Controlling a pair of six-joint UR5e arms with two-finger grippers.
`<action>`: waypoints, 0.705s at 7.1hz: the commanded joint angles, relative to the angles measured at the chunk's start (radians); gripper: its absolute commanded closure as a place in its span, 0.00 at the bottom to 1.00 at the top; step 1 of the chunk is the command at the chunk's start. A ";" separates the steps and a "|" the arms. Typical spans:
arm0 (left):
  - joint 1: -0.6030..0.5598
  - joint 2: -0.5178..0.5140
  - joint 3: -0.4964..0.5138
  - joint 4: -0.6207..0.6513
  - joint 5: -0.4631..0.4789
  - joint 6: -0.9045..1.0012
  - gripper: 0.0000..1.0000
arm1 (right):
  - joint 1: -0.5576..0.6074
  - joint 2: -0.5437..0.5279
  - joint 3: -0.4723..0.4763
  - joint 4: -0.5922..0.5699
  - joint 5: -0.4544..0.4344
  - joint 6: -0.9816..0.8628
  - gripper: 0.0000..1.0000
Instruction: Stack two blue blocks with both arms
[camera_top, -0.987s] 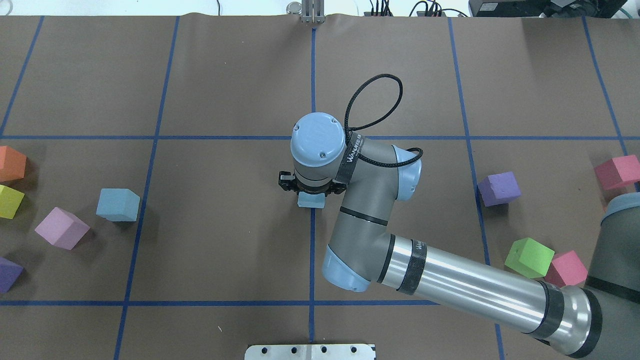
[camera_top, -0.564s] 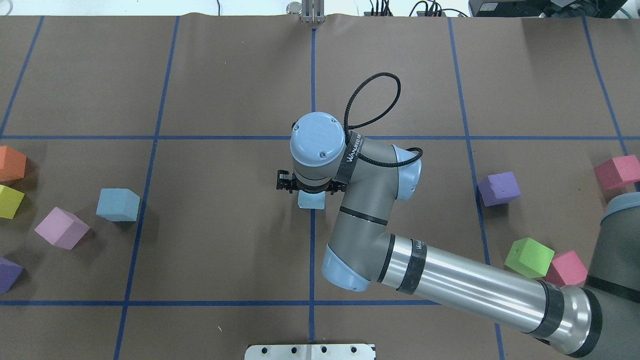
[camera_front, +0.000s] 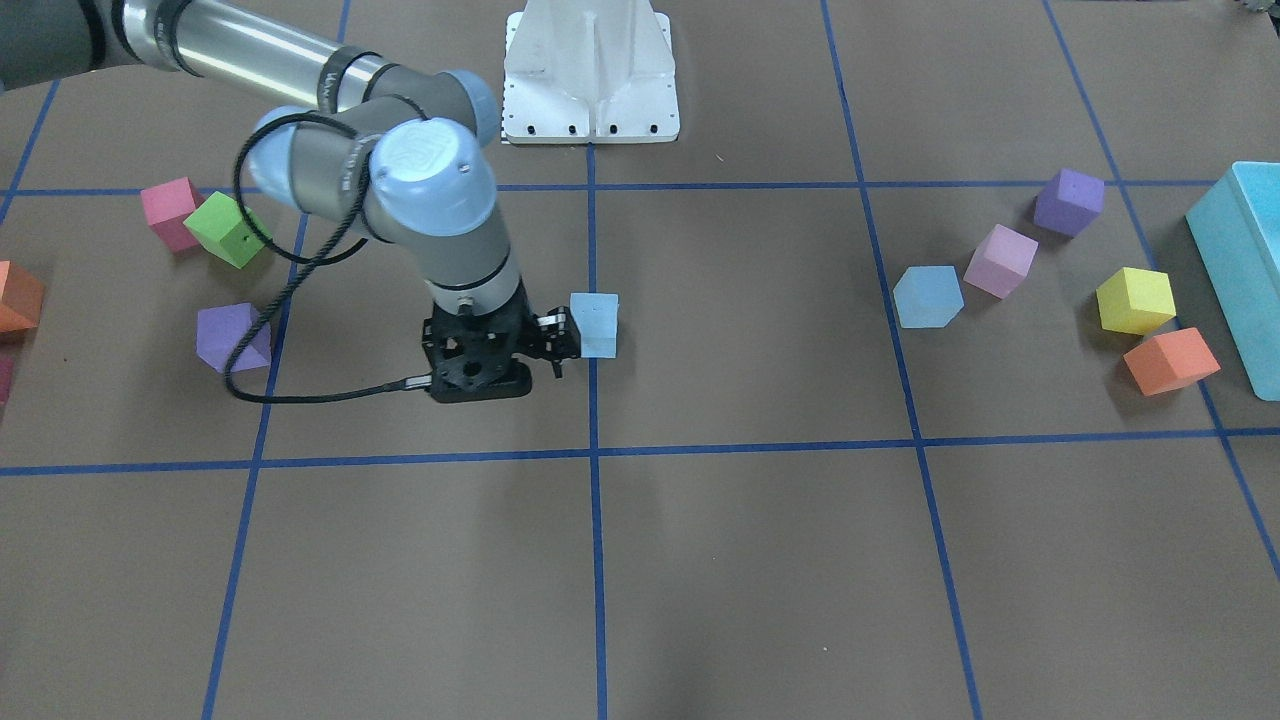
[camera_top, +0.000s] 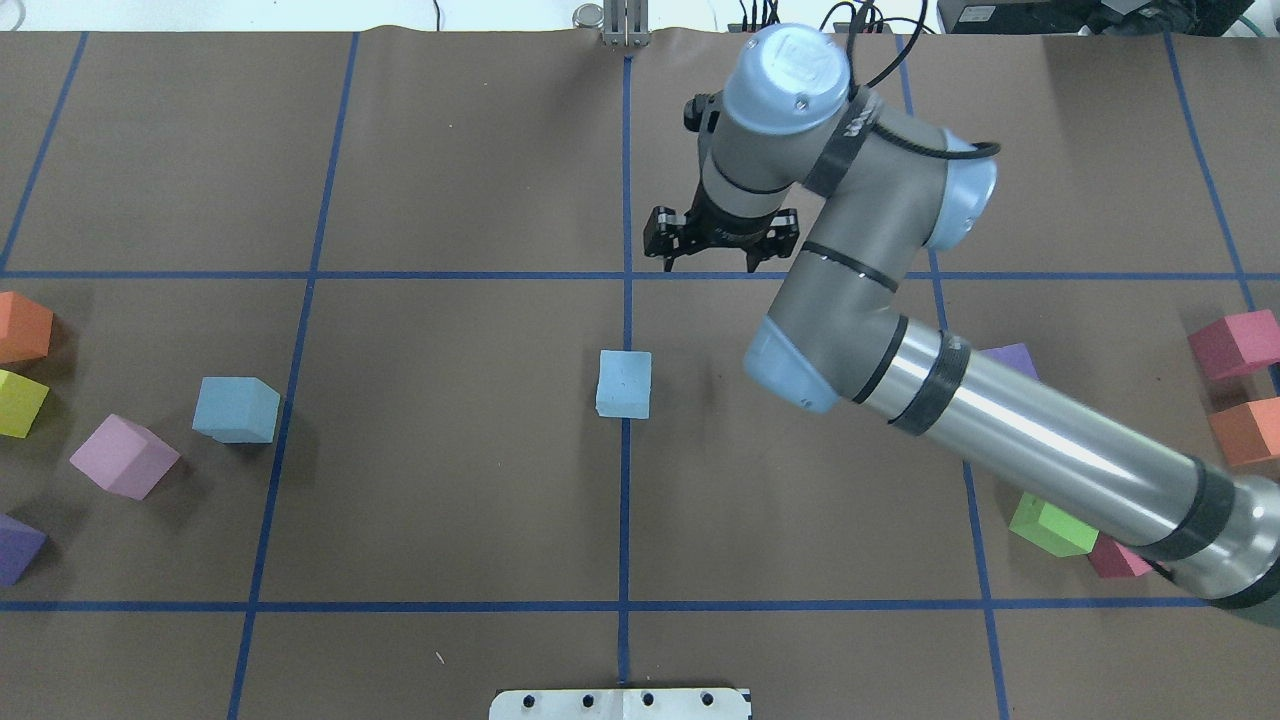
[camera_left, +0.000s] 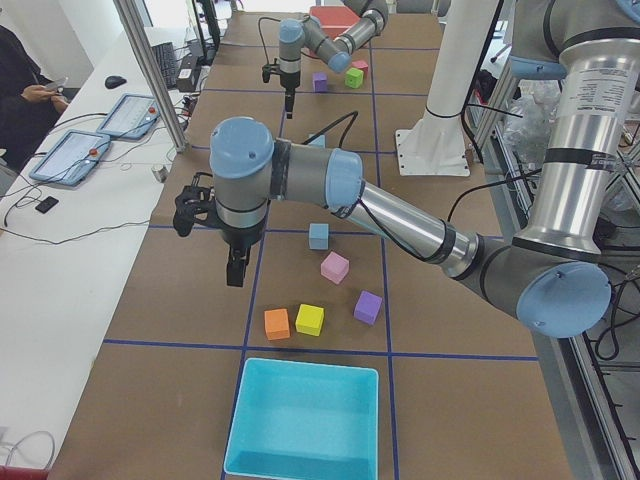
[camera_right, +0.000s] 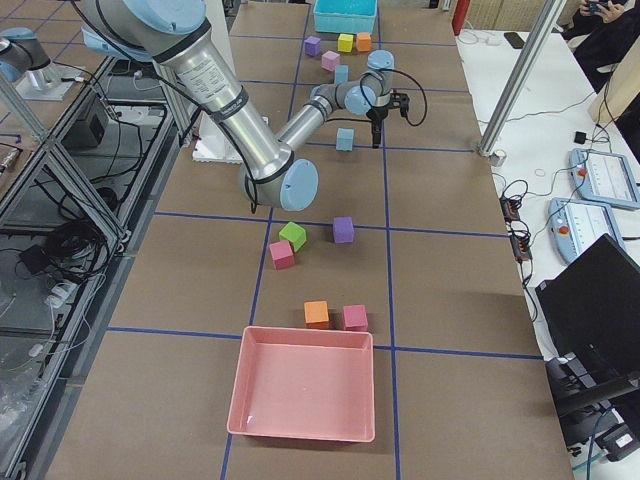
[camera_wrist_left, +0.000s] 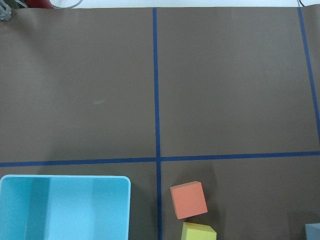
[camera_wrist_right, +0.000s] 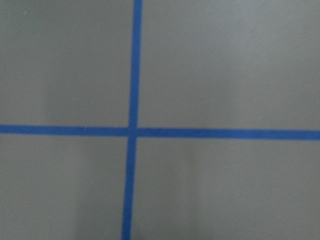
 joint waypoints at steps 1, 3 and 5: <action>0.192 -0.047 -0.046 -0.059 0.002 -0.289 0.02 | 0.296 -0.158 0.083 -0.106 0.184 -0.392 0.00; 0.373 -0.043 -0.009 -0.255 0.014 -0.530 0.02 | 0.525 -0.261 0.083 -0.192 0.228 -0.750 0.00; 0.514 -0.035 0.073 -0.485 0.108 -0.722 0.02 | 0.660 -0.307 0.071 -0.275 0.234 -0.982 0.00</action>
